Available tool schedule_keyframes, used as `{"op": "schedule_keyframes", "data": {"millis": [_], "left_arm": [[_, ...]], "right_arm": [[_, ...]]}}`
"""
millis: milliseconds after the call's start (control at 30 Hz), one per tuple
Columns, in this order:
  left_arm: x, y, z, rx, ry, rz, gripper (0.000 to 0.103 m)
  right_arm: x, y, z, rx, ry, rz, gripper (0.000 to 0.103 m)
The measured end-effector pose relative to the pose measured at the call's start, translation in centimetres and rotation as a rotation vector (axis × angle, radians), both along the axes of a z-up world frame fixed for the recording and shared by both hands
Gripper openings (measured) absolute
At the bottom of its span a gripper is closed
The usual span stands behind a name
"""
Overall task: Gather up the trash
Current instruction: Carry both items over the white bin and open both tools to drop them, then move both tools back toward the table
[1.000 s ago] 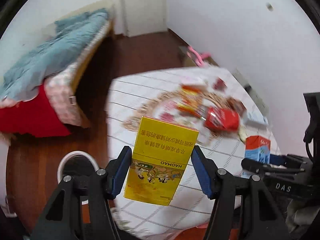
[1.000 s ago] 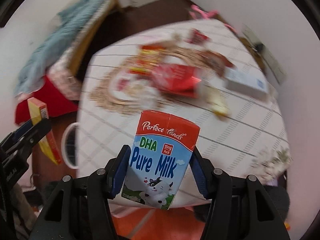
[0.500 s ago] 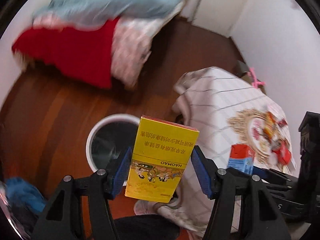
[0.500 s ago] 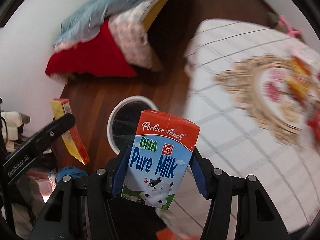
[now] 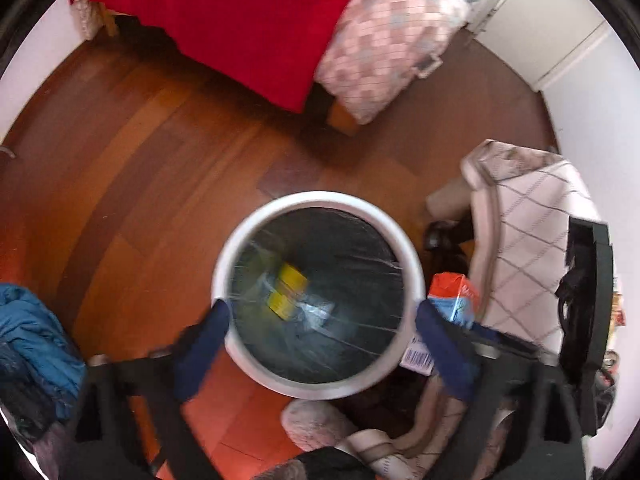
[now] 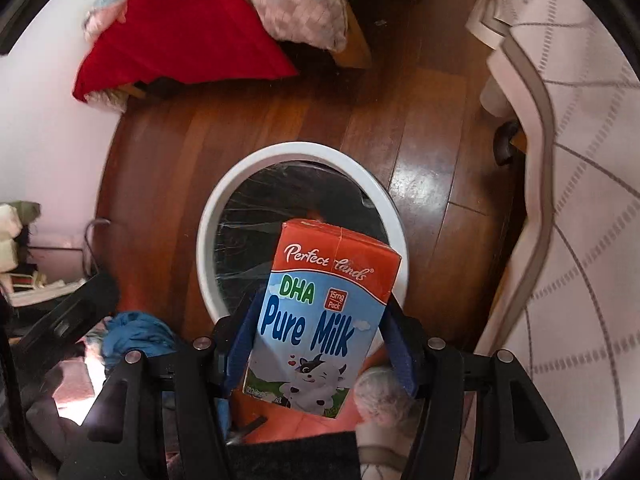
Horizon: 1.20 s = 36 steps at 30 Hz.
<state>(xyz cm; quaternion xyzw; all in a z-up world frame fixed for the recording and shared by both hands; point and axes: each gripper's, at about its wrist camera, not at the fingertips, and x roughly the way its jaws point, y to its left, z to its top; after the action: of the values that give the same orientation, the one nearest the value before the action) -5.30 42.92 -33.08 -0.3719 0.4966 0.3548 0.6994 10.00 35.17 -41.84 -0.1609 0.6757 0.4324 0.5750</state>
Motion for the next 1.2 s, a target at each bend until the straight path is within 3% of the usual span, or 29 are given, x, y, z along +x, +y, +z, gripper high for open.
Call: {"op": "schedule_keyframes", "data": {"millis": [67,100,400,633,1200], "left_arm": [[-0.5,-0.2,-0.1,0.024,0.035,-0.002,0.099],[-0.7,0.0,-0.2,0.033,0.044,-0.003,0.100],[-2.4,-1.2,0.6,0.117,0.104,0.020,0.100],[-3.0,-2.9,2.9,0.160,0.108,0.004,0.100],[-5.2,-8.7,10.4,0.230,0.024,-0.023,0.100]], "right_arm": [[-0.3,0.2,0.0,-0.017,-0.024,0.014,0.098],[-0.5,0.3,0.1,-0.024,-0.043,0.021,0.100],[-1.2,-0.7,1.6,-0.071,-0.203,0.055,0.103],[-1.5,-2.7,4.2,-0.063,-0.264,0.056,0.103],[-4.0,-9.7,15.0,0.100,-0.316,0.031,0.103]]}}
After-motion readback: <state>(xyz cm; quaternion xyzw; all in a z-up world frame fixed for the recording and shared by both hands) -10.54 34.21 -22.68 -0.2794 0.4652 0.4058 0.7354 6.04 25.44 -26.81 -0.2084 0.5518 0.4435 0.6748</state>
